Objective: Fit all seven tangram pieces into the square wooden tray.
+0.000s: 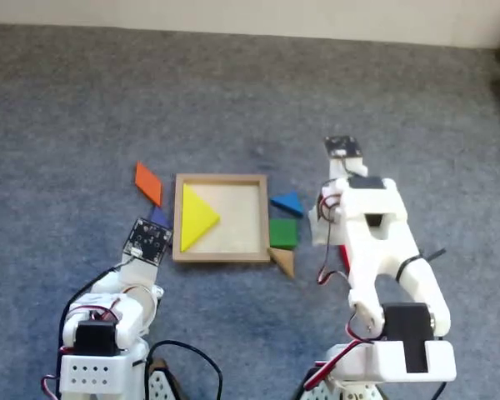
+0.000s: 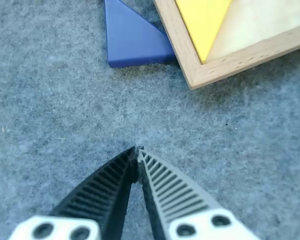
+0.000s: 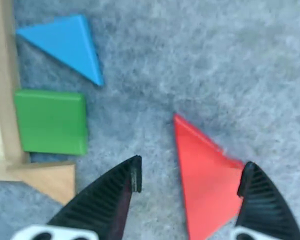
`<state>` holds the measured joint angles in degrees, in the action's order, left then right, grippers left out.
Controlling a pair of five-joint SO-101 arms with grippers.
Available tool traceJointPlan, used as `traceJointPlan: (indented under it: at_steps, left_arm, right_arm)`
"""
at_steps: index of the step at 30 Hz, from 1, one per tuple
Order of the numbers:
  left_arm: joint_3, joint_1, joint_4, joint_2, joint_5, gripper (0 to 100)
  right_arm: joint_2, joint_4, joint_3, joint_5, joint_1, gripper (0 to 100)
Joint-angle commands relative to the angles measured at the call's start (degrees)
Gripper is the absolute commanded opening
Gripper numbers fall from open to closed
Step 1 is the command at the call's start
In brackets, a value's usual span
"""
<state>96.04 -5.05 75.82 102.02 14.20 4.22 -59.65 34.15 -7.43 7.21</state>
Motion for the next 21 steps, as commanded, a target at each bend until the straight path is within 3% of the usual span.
traceJointPlan:
  at_steps: [1,15,21]
  left_arm:
    - [1.19,-0.57,0.26,1.98,-0.62,0]
    - [1.19,-0.57,0.26,1.98,-0.62,0]
    - [1.19,-0.57,0.26,1.98,-0.62,0]
  right_arm:
    - [0.92,4.09,1.63,-0.97,-2.42,31.0]
    - [0.40,4.62,2.24,-1.32,-7.96,31.0]
    - [0.40,8.48,6.99,-5.19,-7.96,31.0]
